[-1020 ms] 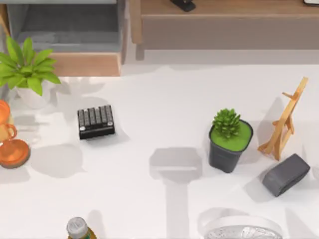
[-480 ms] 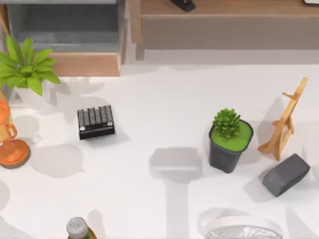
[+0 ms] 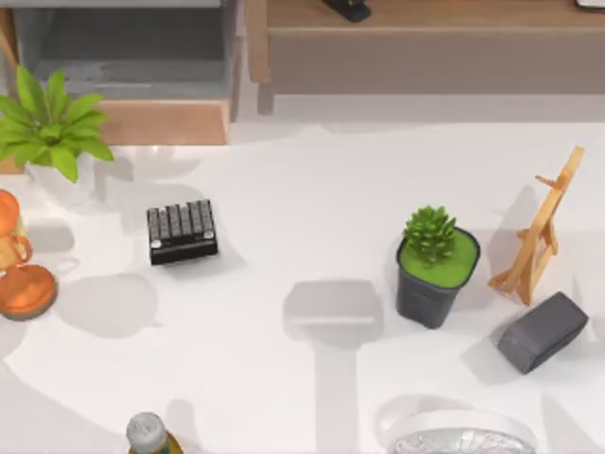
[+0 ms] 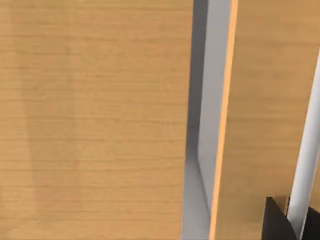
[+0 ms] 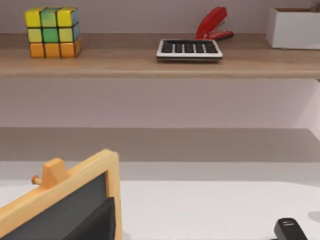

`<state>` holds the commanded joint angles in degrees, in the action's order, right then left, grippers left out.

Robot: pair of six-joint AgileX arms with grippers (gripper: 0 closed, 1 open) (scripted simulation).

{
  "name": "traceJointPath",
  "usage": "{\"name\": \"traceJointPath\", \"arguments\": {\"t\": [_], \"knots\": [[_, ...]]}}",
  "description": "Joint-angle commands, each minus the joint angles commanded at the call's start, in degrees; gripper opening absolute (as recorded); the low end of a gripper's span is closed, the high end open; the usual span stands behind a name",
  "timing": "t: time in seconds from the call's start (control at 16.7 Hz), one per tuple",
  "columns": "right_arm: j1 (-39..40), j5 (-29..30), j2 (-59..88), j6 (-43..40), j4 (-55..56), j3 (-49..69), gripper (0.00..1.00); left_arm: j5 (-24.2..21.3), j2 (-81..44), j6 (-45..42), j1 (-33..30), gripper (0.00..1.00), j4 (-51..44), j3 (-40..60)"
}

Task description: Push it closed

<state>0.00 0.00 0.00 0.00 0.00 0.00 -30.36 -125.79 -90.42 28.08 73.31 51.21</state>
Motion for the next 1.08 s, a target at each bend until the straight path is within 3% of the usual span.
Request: {"name": "traceJointPath", "arguments": {"t": [0.54,1.08], "knots": [[0.0,0.0,0.0,0.0,0.0,0.0,1.0,2.1,-2.7,0.2,-2.0,0.0,-3.8,5.4],[0.0,0.0,0.0,0.0,0.0,0.0,1.0,5.8,-9.5,0.4,-5.5,0.0,-11.7,20.6]]}}
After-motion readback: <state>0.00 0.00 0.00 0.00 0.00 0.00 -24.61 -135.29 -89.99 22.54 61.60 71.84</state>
